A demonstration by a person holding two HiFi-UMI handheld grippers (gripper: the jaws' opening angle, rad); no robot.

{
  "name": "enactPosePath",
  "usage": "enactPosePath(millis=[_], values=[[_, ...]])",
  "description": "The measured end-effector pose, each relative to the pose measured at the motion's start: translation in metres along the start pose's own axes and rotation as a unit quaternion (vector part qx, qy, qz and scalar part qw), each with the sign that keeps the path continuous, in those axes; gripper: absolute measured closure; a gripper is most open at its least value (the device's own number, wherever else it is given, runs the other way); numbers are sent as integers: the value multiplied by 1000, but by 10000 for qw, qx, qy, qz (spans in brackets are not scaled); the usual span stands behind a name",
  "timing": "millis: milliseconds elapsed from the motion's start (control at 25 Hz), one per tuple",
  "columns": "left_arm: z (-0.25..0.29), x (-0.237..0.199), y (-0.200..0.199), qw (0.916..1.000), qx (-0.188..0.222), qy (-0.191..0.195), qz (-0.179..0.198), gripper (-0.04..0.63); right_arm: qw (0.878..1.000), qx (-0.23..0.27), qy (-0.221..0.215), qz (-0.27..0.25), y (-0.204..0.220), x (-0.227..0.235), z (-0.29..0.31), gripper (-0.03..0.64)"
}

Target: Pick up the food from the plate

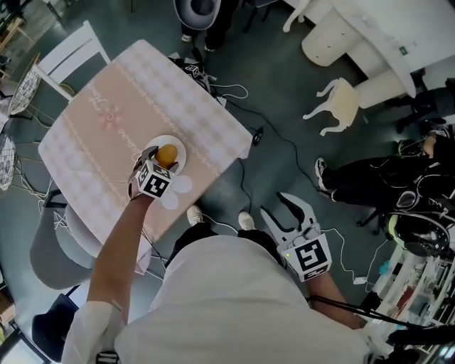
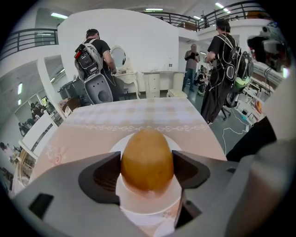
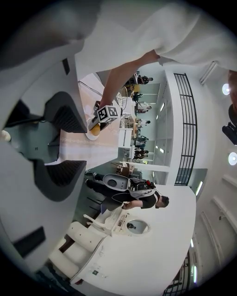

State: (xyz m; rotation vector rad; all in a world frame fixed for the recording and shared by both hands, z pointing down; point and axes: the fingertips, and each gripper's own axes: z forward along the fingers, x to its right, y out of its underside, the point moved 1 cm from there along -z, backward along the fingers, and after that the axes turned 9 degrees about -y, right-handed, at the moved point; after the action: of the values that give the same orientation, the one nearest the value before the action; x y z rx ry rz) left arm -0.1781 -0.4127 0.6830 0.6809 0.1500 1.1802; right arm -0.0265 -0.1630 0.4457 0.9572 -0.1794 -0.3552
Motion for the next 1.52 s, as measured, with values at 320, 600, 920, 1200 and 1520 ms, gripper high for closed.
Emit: enactPosePath(millis=[320,600,920,1200,1520], values=[[-5,-2,-4,9997,40,-197,122,245,10000,42,28,-65,3,-3,-6,431],[-34,1,-15,9991,240,-333,-49,245,9999,141,-34,-63,12,5,-14,431],[-93,16,-35,9952,590,-638,-455,247,9976,274,-540,-325,21,10,-18,431],[-158,46,-66,9877,941,-968,-782,247,9915,441,-1079,-575,27,21,-24,431],[-228,104,-110,9779,1324,-1195,-1092,247,9814,539,-1628,-866,43,39,-41,431]])
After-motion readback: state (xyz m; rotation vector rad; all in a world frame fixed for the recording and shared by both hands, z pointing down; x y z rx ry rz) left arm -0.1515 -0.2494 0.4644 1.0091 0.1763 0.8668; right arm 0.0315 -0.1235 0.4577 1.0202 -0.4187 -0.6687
